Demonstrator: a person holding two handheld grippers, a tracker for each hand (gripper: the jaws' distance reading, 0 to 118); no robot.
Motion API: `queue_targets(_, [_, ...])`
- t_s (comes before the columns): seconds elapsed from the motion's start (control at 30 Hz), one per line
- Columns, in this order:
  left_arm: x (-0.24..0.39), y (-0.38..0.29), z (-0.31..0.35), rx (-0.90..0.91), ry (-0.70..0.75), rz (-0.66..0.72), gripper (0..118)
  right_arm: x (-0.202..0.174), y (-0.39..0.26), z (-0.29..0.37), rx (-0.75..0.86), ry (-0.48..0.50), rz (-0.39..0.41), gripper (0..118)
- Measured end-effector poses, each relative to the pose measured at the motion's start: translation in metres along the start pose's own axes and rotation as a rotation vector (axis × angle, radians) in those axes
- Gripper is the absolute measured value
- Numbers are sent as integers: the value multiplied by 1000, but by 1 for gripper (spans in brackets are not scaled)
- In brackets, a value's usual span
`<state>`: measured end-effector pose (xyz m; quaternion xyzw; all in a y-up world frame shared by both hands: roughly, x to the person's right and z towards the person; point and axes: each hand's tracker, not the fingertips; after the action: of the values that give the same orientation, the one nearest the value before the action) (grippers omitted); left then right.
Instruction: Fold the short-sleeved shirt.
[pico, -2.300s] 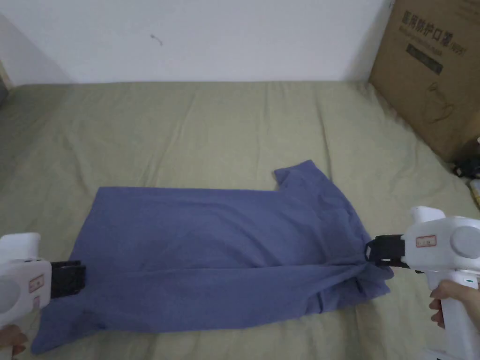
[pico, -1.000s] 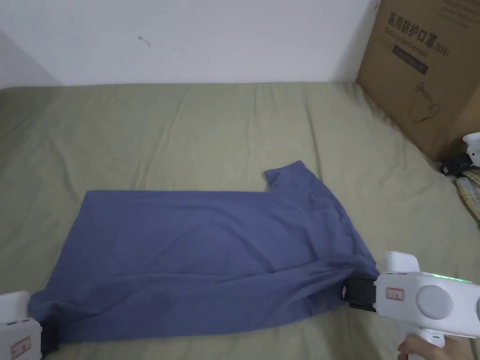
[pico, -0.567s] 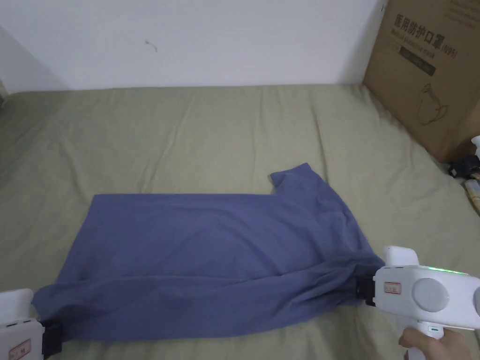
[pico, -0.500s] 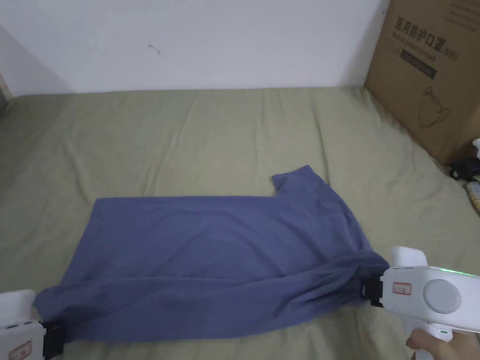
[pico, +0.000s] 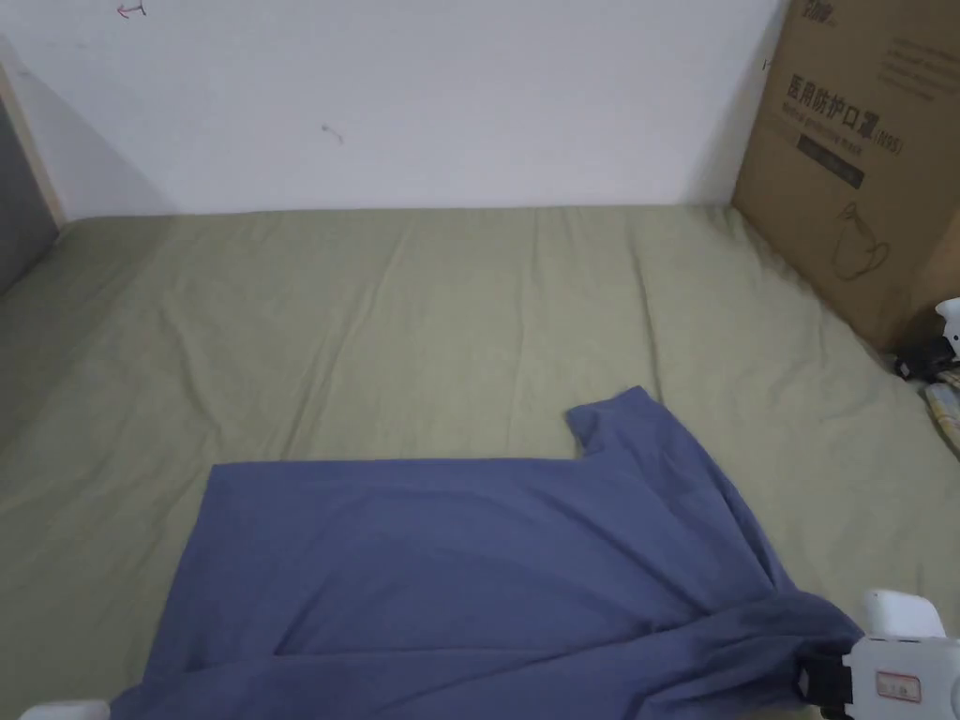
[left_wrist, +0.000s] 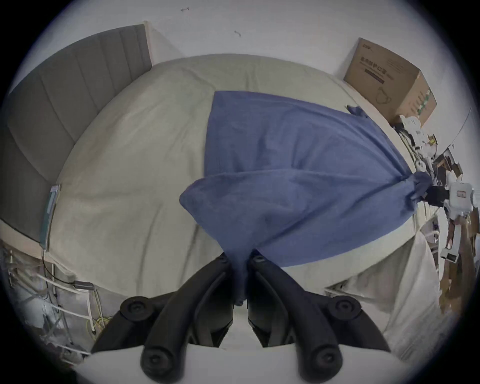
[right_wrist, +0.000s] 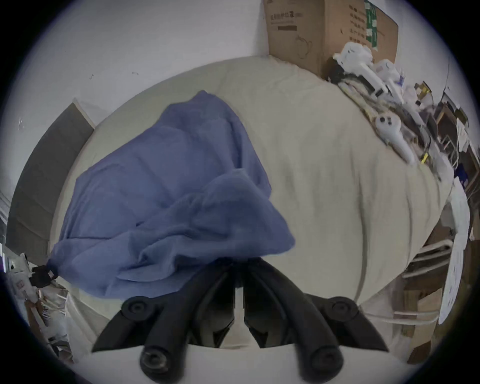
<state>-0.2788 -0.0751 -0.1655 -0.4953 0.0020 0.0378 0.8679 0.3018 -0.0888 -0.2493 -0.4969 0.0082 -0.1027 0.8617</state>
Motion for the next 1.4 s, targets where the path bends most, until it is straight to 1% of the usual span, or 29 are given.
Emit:
queue_targets(0.03, [-1, -2, -3, 0, 2, 2, 38, 1, -2, -1, 2, -8, -6, 44])
queue_targets(0.07, [-3, -3, -3, -10, 14, 14, 68, 1, -3, -2, -6, -48, -5, 61])
queue_targets(0.1, [-4, -3, -1, -5, 23, 30, 97, 1, -2, 0, -2, -72, 12, 64])
queue_targets(0.13, [-6, -1, 0, 4, 18, 43, 113, 0, -1, 6, 5, -77, 15, 63])
queue_targets(0.17, [-9, 3, 3, 6, 13, 53, 113, 1, 1, 13, 25, -71, 13, 63])
queue_targets(0.23, [-8, 15, 18, 79, 6, 68, 111, 1, 11, 28, 78, -48, -5, 63])
queue_targets(0.27, [-8, 23, 22, 81, 16, 70, 109, 1, 19, 35, 104, -47, -8, 63])
queue_targets(0.33, [-7, 43, 25, 112, 15, 80, 109, -6, 37, 47, 161, -48, 3, 63])
queue_targets(0.37, [-1, 52, 28, 132, 0, 79, 106, -11, 46, 50, 179, -36, 13, 63])
queue_targets(0.4, [2, 63, 28, 143, -14, 80, 97, -16, 56, 51, 189, -21, 23, 63])
queue_targets(0.47, [10, 80, 22, 154, -19, 66, 49, -28, 74, 47, 194, 8, 38, 63])
queue_targets(0.53, [22, 93, 7, 156, -17, 37, 9, -39, 91, 37, 190, 27, 44, 62])
queue_targets(0.57, [27, 99, -1, 144, -6, 27, 4, -45, 98, 29, 182, 43, 44, 57])
queue_targets(0.6, [31, 103, -8, 135, -7, 25, 2, -50, 104, 20, 171, 57, 43, 41])
queue_targets(0.63, [33, 107, -15, 119, -30, 19, 0, -54, 109, 10, 157, 70, 48, 0])
queue_targets(0.67, [35, 109, -21, 114, -49, 24, 0, -57, 114, -5, 149, 54, 49, 0])
queue_targets(0.7, [37, 112, -28, 98, -67, 26, 0, -60, 116, -19, 96, 33, 27, 0])
queue_targets(0.73, [39, 115, -34, 87, -67, 27, 0, -62, 121, -32, 49, 67, 63, 0])
queue_targets(0.77, [41, 117, -37, 76, -53, 19, 0, -66, 123, -41, 55, 64, 59, 0])
queue_targets(0.83, [43, 121, -43, 72, -46, -3, 0, -69, 134, -51, 45, 43, 98, 0])
queue_targets(1.0, [43, 141, -59, 49, -51, 2, 0, -67, 177, -71, 55, 47, 99, 0])
queue_targets(1.03, [43, 145, -62, 45, -49, -1, 0, -66, 185, -77, 70, 38, 97, 11])
queue_targets(1.07, [43, 148, -65, 43, -45, -4, 0, -64, 197, -80, 73, 32, 96, 37])
queue_targets(1.1, [44, 150, -67, 44, -46, -6, 0, -62, 208, -87, 65, 32, 99, 68])
queue_targets(1.13, [44, 153, -71, 42, -51, -7, 0, -60, 218, -96, 43, 44, 100, 80])
queue_targets(1.2, [46, 157, -77, 31, -58, -14, 0, -61, 232, -111, 10, 34, 112, 80])
queue_targets(1.27, [49, 160, -83, 22, -49, -22, 0, -60, 243, -130, -18, -16, 110, 80])
queue_targets(1.3, [49, 161, -85, 19, -51, -27, 0, -59, 247, -140, -28, -12, 117, 80])
queue_targets(1.4, [49, 163, -92, 8, -59, -26, 0, -47, 255, -166, -67, -8, 91, 80])
